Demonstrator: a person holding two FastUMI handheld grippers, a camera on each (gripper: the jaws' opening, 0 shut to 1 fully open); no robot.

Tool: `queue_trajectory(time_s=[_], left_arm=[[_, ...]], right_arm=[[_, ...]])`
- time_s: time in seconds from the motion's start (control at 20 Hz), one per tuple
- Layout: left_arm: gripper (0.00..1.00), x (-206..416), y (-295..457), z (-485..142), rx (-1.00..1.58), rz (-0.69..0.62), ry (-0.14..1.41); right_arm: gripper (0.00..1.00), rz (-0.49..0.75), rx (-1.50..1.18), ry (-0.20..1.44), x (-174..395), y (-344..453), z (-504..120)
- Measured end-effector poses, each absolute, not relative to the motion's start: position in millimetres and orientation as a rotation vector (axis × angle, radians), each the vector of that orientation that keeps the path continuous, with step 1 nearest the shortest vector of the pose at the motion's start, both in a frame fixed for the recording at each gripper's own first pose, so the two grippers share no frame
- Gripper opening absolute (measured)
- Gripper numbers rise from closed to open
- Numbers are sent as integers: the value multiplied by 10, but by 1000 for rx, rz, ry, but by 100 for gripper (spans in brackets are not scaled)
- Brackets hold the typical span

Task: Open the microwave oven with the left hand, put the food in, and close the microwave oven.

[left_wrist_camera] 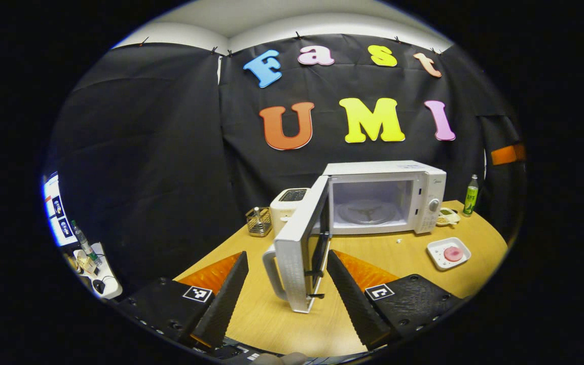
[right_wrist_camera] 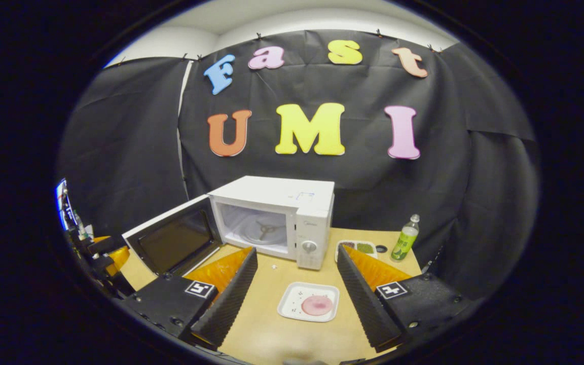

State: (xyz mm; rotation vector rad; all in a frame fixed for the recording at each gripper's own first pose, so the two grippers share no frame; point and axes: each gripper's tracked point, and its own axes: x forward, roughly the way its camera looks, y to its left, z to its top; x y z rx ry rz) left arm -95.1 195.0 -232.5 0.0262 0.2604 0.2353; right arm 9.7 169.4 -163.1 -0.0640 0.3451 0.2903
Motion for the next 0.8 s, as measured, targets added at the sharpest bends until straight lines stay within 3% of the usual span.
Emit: queue_trajectory(time_s=[0.35, 0.65, 0.7, 0.75, 0.8], left_arm=[[94, -766, 1181, -1809, 65, 126, 193], [94, -616, 627, -1382, 69, 59, 132], [94, -605, 560, -1319, 69, 53, 123], [94, -602, 505, -1259, 70, 50, 113], [94, -597, 471, -1216, 72, 48, 107]], right_arm=[[94, 261, -2, 611, 289, 1205, -2838], [77, 260, 115, 829, 431, 1014, -3664], [64, 264, 132, 849, 479, 1009, -3747], [73, 265, 143, 871, 514, 1001, -3831], [57, 269, 151, 889, 560, 987, -3918]])
